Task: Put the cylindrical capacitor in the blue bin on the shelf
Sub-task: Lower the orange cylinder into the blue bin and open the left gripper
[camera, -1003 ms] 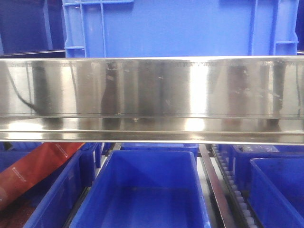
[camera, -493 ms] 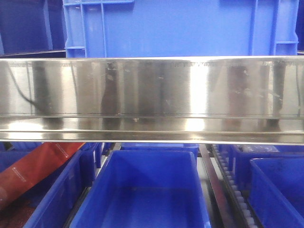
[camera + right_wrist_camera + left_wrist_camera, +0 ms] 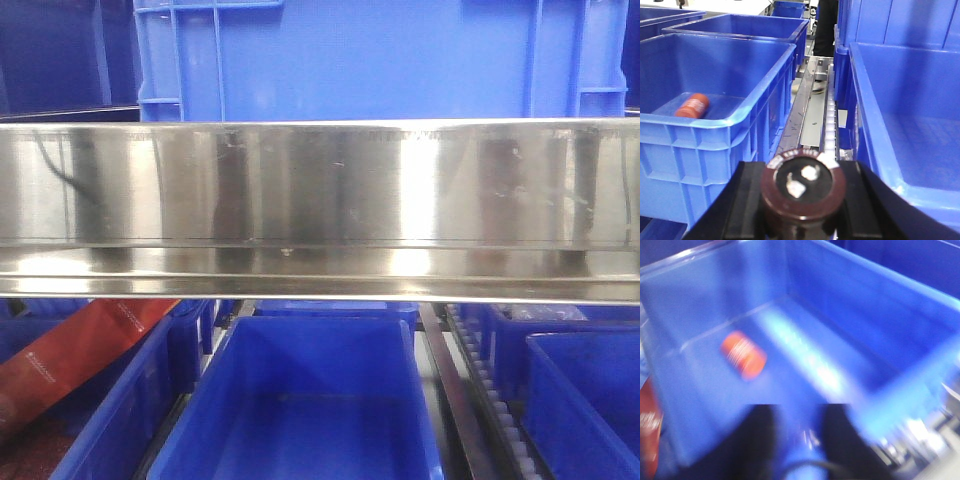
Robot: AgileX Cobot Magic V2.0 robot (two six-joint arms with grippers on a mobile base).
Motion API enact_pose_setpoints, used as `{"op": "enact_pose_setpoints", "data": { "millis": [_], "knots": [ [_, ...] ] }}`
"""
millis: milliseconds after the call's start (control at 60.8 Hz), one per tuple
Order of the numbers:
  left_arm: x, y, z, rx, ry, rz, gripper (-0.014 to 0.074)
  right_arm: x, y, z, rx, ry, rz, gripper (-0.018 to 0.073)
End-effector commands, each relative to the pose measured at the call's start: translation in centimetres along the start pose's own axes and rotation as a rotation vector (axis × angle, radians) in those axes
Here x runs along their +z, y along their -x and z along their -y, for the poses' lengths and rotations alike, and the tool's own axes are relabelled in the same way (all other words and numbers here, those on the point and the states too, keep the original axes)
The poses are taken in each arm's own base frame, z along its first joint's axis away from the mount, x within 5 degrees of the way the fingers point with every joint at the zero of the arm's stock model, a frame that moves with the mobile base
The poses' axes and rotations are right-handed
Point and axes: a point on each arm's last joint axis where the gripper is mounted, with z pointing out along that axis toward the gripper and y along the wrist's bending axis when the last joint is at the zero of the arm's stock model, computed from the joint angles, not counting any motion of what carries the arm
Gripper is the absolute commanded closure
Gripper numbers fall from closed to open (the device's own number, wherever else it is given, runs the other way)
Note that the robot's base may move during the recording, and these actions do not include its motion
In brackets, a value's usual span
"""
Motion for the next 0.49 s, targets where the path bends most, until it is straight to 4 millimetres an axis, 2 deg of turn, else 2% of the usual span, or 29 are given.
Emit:
{"op": "enact_pose_setpoints", "data": {
  "millis": [0,99,312,477],
  "knots": [
    [-2.8,-1.2,-0.1,-0.031,0.025,0.039,0.0622,-0.1,0.2,0.0,-0.003,-0.001,0.022,0.0712],
    [-5.8,-3.3,-0.4,-0.058,0.058,0.091,0.0645,-0.1,0.2,0.0,-0.003,0.0,0.014,0.0712],
    [-10.9,-8.7,-1.3,-0.154,0.16,0.171,0.0645,-0.1,0.1,0.0,-0.003,0.001,0.007,0.0712],
    [-13.4,-13.5,-1.7,-0.214,0.22,0.201,0.0645,0.0,0.1,0.0,-0.003,0.001,0.006,0.0712]
  ]
}}
